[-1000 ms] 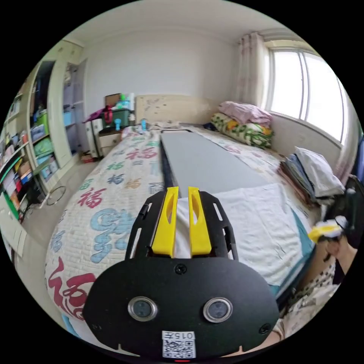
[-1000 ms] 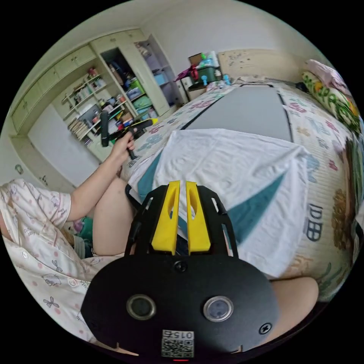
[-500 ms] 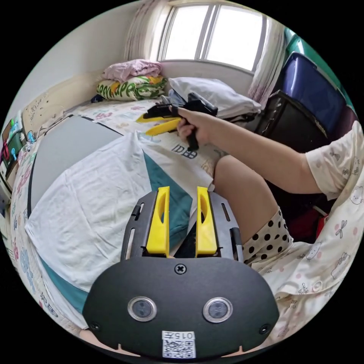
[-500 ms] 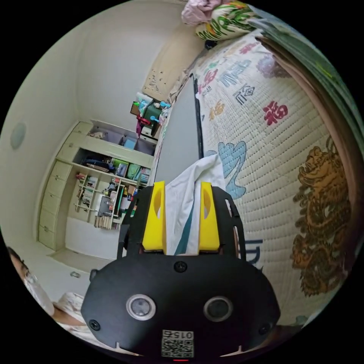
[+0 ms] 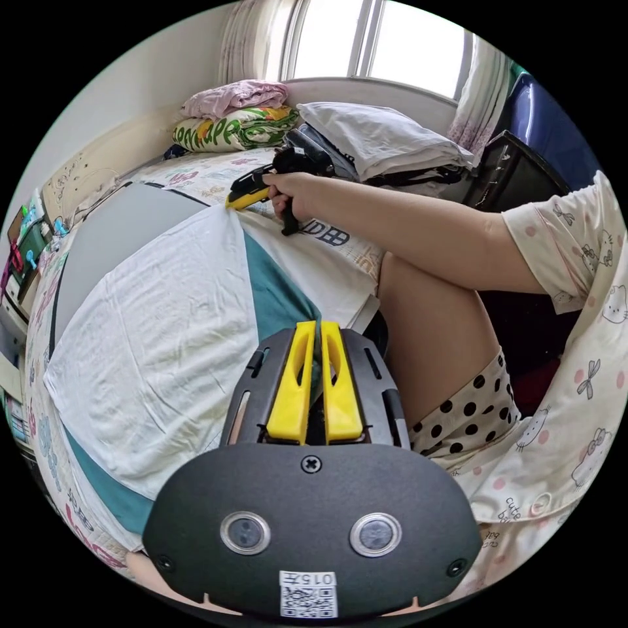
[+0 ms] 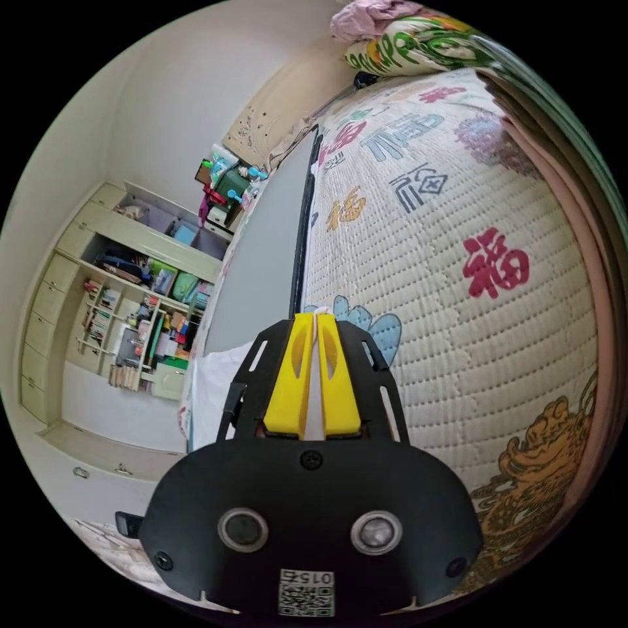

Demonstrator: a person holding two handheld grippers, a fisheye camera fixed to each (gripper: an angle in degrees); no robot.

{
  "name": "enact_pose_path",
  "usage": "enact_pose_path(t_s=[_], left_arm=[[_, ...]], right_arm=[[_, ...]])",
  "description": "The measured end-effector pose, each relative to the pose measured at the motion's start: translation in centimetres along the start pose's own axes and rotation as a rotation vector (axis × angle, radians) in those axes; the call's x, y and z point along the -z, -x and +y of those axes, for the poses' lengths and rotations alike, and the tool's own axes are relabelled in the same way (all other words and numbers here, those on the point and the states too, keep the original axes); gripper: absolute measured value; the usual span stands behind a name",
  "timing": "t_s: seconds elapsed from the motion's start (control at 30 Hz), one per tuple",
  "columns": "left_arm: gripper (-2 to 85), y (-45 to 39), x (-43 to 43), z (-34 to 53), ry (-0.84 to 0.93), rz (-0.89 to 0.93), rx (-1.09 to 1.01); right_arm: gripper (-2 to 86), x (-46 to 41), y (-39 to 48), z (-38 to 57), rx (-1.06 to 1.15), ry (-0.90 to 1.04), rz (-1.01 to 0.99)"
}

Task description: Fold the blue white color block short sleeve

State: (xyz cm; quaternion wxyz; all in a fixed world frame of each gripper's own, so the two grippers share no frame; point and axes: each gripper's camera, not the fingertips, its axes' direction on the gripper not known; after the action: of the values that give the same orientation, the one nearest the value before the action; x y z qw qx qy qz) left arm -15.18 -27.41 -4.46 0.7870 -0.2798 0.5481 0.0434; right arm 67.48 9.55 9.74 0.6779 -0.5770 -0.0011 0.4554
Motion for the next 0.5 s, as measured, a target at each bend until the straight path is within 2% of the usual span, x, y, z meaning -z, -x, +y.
enact_pose_path(t_s=[0.2,0.33,0.5], left_arm=[[1.4,0.4,3.4,-3.2,-0.035,-0.053,-0.032],[2.1,1.1,6.2,-5.6,-0.042,-0.041,-0.060],[2.4,5.5,12.8,-10.8,-0.233,0.018,-0.054]], right_arm=[[1.7,1.8,2.8,1.2,0.067,-0.007,0.064],[4.7,7.8,5.5,5.5,0.131,-0.107,0.084],[6.9,14.0,7.7,13.8,0.139,-0.135,-0.031]])
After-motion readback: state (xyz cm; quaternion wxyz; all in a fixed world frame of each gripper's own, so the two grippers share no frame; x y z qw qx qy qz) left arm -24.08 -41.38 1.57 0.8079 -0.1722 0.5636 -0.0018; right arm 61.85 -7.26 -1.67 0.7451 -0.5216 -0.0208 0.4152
